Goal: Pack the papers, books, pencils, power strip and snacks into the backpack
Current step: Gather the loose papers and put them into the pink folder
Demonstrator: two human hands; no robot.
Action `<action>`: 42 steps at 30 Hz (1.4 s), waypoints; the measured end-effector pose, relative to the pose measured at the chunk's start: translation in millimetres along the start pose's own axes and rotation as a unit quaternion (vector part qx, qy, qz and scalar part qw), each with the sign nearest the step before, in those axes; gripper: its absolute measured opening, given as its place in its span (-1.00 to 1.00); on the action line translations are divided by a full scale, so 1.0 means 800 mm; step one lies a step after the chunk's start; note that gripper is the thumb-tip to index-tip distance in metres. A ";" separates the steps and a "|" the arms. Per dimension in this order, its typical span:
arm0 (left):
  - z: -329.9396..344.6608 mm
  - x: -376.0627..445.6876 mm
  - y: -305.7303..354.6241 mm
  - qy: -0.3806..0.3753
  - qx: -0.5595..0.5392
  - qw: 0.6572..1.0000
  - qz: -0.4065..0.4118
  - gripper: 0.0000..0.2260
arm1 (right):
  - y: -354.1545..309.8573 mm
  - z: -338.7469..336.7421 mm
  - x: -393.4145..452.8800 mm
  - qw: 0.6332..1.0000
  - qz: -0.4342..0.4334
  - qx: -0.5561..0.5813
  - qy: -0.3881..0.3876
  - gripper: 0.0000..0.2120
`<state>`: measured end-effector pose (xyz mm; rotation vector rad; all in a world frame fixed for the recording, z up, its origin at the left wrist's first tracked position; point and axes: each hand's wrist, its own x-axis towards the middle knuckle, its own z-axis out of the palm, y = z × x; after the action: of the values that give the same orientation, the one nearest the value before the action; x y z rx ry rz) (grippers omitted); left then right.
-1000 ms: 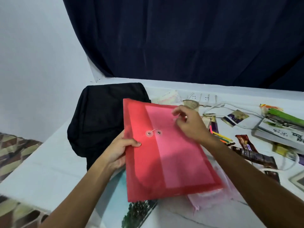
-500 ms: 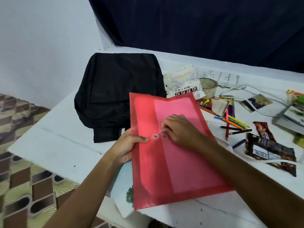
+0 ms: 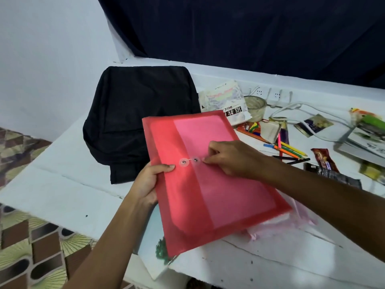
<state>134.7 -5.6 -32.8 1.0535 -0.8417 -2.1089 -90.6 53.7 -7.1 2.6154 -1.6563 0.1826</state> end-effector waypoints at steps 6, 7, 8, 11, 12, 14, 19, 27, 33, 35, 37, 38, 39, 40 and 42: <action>0.010 0.000 0.006 0.043 0.008 0.999 0.002 -0.69 | -0.055 -0.045 0.002 0.981 0.057 -0.121 -0.139 -0.78; 0.014 0.000 0.008 0.041 0.014 0.999 0.008 -0.69 | -0.065 -0.051 0.005 0.982 0.049 -0.120 -0.137 -0.77; 0.018 -0.001 0.011 0.036 0.022 0.999 0.014 -0.70 | -0.073 -0.055 0.009 0.985 0.029 -0.119 -0.122 -0.76; 0.033 -0.007 0.019 0.012 0.054 0.998 0.020 -0.75 | -0.081 -0.062 0.028 0.997 -0.049 -0.044 -0.046 -0.83; 0.037 -0.010 0.021 0.011 0.063 0.998 0.019 -0.76 | -0.078 -0.061 0.036 0.997 -0.070 -0.007 -0.031 -0.86; 0.038 -0.013 0.024 0.021 0.077 0.997 0.014 -0.81 | -0.066 -0.054 0.053 0.992 -0.088 0.090 -0.001 -0.88; 0.031 -0.024 0.030 0.019 0.046 0.999 -0.020 -0.74 | -0.047 -0.053 0.081 0.946 0.027 0.322 -0.015 -0.88; 0.025 -0.035 0.032 0.034 0.051 0.998 -0.033 -0.76 | -0.018 -0.040 0.063 0.934 0.100 0.341 0.024 -0.94; 0.016 -0.033 0.035 0.059 0.050 0.995 -0.070 -0.70 | -0.002 -0.001 0.019 0.994 -0.017 0.005 0.111 -0.77; 0.012 -0.032 0.036 0.059 0.055 0.994 -0.067 -0.67 | -0.001 0.005 0.007 0.994 -0.020 -0.042 0.094 -0.72; 0.009 -0.030 0.036 0.058 0.057 0.995 -0.065 -0.65 | -0.007 0.004 -0.002 0.995 -0.017 -0.070 0.071 -0.70; 0.010 -0.030 0.035 0.057 0.056 0.995 -0.065 -0.65 | -0.012 0.001 -0.005 0.995 -0.017 -0.081 0.061 -0.70; 0.010 -0.030 0.035 0.056 0.055 0.995 -0.064 -0.66 | -0.020 -0.003 -0.006 0.995 -0.017 -0.085 0.054 -0.72; 0.011 -0.029 0.035 0.056 0.056 0.995 -0.063 -0.66 | -0.029 -0.009 -0.007 0.995 -0.019 -0.085 0.054 -0.73; 0.011 -0.028 0.036 0.059 0.061 0.995 -0.057 -0.66 | -0.051 -0.020 -0.008 0.993 -0.033 -0.089 0.068 -0.72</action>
<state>145.3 -3.1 3.0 1.3053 -0.8809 -2.0873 -57.6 78.9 9.4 2.4637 -1.4675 0.1976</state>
